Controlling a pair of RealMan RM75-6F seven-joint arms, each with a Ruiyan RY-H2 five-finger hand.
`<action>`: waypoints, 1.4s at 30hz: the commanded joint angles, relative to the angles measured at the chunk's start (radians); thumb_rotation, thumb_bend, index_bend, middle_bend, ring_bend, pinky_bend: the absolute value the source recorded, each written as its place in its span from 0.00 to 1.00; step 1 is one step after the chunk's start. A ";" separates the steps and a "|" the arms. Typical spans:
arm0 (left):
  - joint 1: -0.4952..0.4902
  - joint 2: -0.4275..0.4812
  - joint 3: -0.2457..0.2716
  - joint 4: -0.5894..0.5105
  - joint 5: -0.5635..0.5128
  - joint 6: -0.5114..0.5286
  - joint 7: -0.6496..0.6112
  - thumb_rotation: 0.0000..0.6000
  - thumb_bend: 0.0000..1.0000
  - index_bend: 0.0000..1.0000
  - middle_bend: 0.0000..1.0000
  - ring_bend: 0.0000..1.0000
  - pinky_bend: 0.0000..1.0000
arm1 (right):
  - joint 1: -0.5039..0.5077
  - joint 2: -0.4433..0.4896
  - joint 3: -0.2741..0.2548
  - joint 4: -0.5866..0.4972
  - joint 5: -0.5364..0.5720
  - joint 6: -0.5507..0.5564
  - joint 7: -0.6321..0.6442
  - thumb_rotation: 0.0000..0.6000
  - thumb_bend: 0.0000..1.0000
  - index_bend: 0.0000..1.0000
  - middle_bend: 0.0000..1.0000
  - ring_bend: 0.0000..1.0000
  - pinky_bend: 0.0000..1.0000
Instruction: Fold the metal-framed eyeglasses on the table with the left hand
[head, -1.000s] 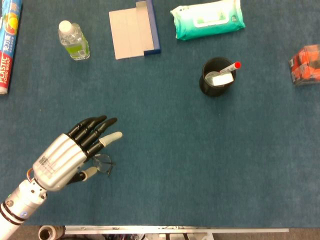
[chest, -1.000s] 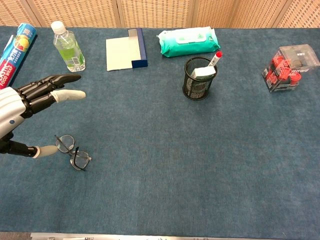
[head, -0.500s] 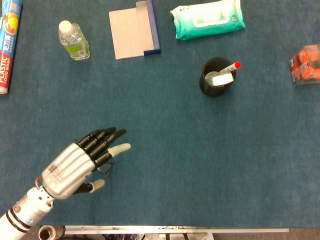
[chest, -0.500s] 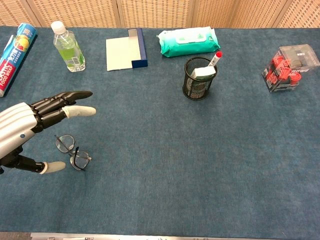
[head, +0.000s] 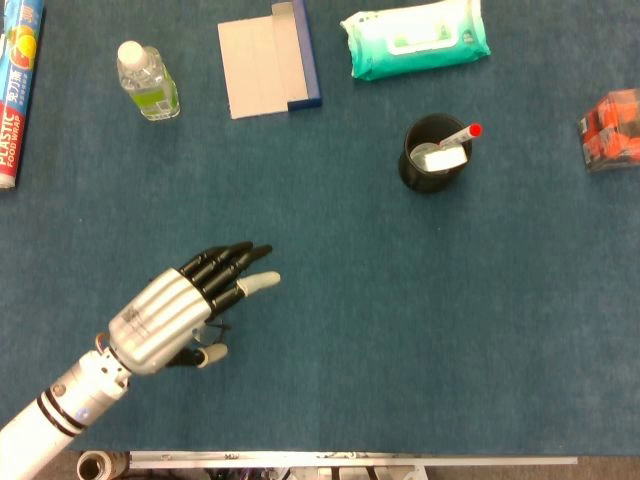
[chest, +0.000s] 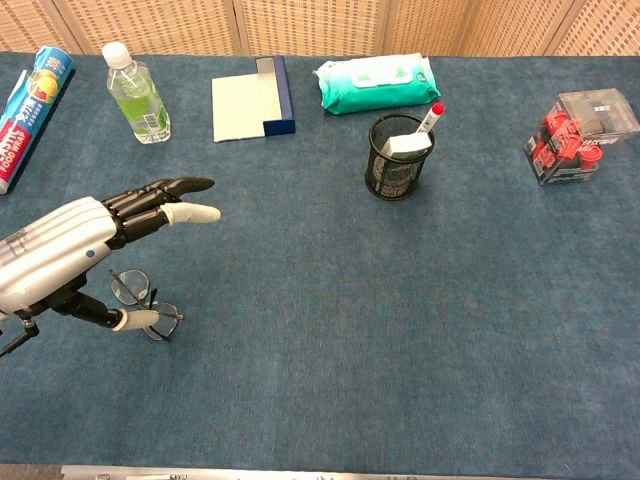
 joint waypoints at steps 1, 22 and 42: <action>-0.008 0.002 -0.010 0.011 -0.021 -0.007 -0.013 1.00 0.02 0.12 0.00 0.00 0.12 | 0.000 -0.001 -0.001 0.001 -0.001 -0.001 0.000 1.00 0.54 0.59 0.53 0.36 0.36; -0.040 -0.039 -0.039 0.144 -0.127 -0.050 -0.135 1.00 0.02 0.12 0.00 0.00 0.12 | 0.004 -0.008 -0.003 0.004 0.003 -0.011 -0.010 1.00 0.54 0.59 0.53 0.36 0.36; -0.065 -0.083 -0.040 0.289 -0.181 -0.077 -0.273 1.00 0.02 0.12 0.00 0.00 0.12 | 0.007 -0.015 -0.004 0.008 0.001 -0.015 -0.026 1.00 0.54 0.59 0.53 0.36 0.36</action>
